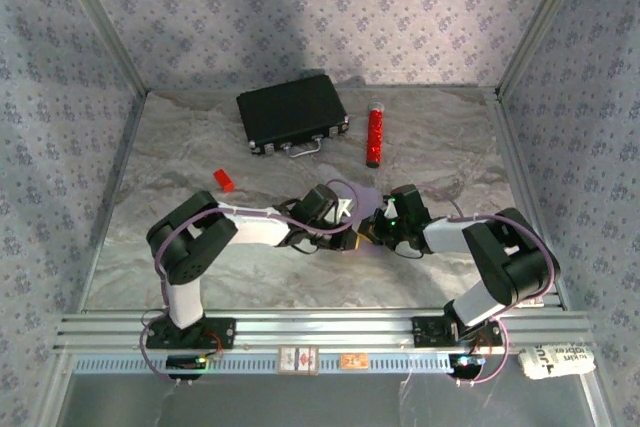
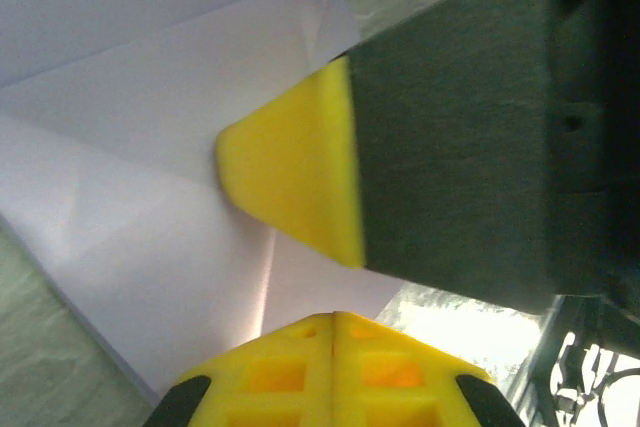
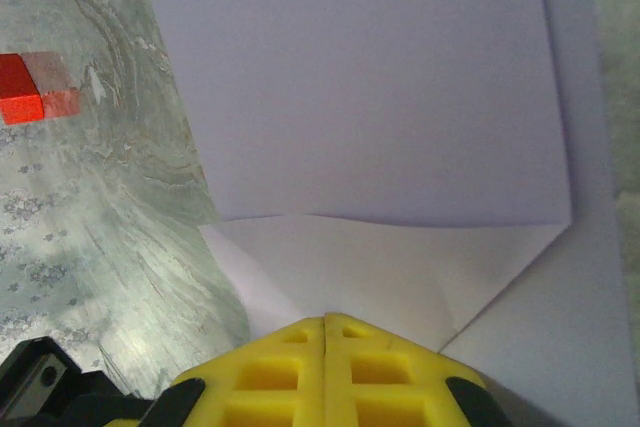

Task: Fold a paper plane with a square sheet of paper (pick it up from the middle)
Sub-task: Fold the triangle a second time at the center of the table.

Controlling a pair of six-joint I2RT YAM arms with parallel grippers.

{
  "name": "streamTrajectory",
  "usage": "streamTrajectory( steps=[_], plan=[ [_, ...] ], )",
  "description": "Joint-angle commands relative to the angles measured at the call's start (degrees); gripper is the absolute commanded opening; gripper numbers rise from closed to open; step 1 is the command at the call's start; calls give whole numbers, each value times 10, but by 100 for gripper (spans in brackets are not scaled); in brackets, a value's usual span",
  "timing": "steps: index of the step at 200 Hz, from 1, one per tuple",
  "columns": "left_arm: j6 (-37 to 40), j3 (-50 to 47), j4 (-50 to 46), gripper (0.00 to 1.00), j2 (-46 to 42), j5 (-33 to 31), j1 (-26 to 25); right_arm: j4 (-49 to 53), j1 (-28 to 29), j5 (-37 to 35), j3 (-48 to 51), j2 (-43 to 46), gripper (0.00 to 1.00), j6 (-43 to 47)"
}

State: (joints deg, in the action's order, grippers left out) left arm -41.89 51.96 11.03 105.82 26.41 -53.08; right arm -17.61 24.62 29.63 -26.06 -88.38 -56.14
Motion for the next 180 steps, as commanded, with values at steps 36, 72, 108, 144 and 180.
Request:
streamTrajectory(
  steps=[36,72,108,144,180],
  plan=[
    [6,-15,-18,5,9,-9,-11,48,-4,-31,16,-1,2,2],
    [-5,-43,-4,5,-2,-13,-12,48,-5,-32,16,-5,2,2],
    [-12,-67,5,5,-16,-15,-12,46,-5,-31,19,-6,2,2],
    [-22,-88,13,4,-32,-18,-12,47,-5,-31,18,-6,2,3],
    [-24,-91,16,4,-67,-23,-14,47,-5,-30,18,-2,2,2]
  ],
)
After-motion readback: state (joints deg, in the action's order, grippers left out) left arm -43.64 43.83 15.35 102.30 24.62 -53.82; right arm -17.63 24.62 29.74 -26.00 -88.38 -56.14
